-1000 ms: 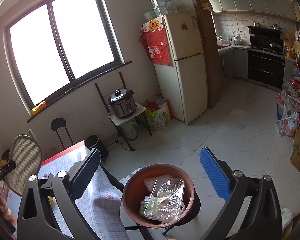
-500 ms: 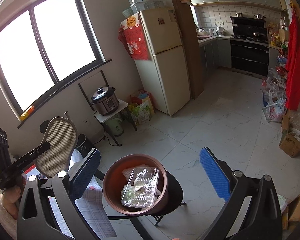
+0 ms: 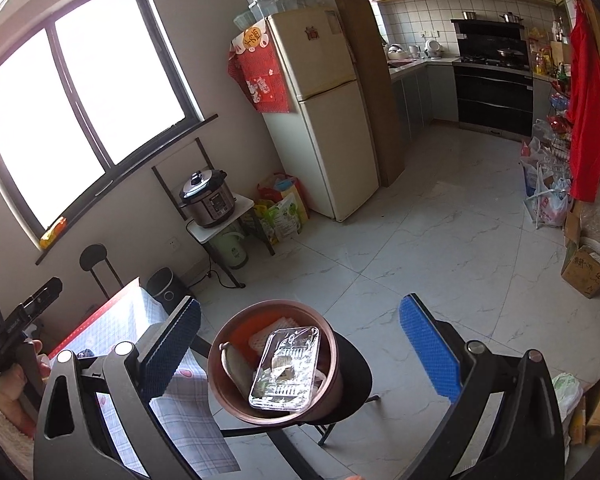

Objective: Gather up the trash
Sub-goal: 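Open the right tool to drop the bottle while the left tool drops the sponge, then bring both tools back to the table toward the gold foil and wrapper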

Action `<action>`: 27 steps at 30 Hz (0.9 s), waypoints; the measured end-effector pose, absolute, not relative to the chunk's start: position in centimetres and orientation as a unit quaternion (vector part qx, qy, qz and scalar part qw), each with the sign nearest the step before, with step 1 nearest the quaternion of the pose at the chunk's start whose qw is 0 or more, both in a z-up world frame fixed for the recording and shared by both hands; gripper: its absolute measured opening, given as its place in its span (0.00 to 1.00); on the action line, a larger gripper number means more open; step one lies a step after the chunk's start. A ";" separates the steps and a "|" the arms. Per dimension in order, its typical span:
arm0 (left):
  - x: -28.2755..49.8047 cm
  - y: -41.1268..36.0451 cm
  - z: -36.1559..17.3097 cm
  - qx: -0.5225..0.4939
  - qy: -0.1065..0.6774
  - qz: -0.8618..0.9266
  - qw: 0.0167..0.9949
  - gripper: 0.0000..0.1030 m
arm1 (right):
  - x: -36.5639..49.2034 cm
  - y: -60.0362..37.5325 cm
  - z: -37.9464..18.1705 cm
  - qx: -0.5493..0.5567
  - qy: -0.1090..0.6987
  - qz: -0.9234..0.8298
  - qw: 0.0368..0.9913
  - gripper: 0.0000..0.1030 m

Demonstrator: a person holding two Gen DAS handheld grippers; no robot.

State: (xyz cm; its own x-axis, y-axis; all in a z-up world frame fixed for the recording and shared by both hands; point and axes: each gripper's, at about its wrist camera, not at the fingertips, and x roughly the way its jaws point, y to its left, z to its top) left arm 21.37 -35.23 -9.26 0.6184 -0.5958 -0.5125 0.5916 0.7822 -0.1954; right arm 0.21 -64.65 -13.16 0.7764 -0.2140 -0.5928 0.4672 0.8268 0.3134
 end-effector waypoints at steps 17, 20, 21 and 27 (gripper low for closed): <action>17.2 -14.5 -6.5 -0.007 0.278 -0.162 0.947 0.94 | 7.5 -51.3 -11.7 0.105 0.339 -0.115 0.928 0.95; 16.2 -11.1 -6.8 -0.024 0.284 -0.141 0.948 0.95 | 8.9 -48.5 -12.4 0.092 0.357 -0.102 0.924 0.95; 16.0 -10.1 -7.0 -0.029 0.286 -0.135 0.948 0.95 | 9.3 -47.7 -12.6 0.091 0.364 -0.101 0.922 0.95; 14.9 -4.2 -8.9 -0.064 0.308 -0.103 0.944 0.95 | 11.7 -42.4 -14.5 0.074 0.397 -0.072 0.912 0.95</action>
